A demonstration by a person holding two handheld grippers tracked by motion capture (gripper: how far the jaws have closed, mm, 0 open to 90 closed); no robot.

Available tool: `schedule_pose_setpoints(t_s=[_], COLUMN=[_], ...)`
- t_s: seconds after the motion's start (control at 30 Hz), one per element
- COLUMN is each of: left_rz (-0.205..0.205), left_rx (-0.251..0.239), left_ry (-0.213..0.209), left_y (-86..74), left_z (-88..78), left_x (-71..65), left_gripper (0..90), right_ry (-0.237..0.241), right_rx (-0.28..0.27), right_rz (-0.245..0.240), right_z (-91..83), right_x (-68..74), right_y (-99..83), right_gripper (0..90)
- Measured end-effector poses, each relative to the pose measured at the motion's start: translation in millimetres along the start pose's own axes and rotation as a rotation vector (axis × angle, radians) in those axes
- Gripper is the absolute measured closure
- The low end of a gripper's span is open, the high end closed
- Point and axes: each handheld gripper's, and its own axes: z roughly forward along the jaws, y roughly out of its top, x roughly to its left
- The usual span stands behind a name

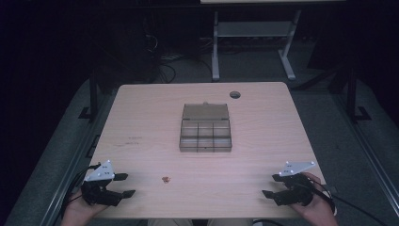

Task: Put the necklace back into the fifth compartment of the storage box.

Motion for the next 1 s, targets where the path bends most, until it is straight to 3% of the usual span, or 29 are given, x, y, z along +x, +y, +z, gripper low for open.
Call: schedule_pose_setpoints(t_s=[0.17,0.4,0.67,0.87,1.0], left_rz=[0.017,0.087,0.108,0.148,0.146], left_rx=[0.009,0.052,0.06,0.085,0.09], left_ry=[-0.023,-0.066,-0.098,-0.114,-0.134], left_y=[6.7,23.0,37.8,53.0,61.8], left_z=[5.0,15.0,25.5,38.6,45.5], left_x=[-1.8,-2.8,-1.1,-5.1,-5.7], left_gripper=[34.3,35.3,37.9,39.1,40.2], right_ry=[0.001,-0.009,-0.008,-0.009,-0.009], right_rx=[-0.004,-0.002,-0.001,-0.004,-0.003], right_rz=[0.004,0.004,0.001,-0.011,-0.016], right_z=[-0.4,-0.4,-0.5,-1.2,-2.4], right_x=[0.4,1.6,2.9,4.9,5.3], right_y=[-0.4,0.4,0.7,0.5,0.4], right_gripper=[26.8,26.8,26.8,26.8,26.8])
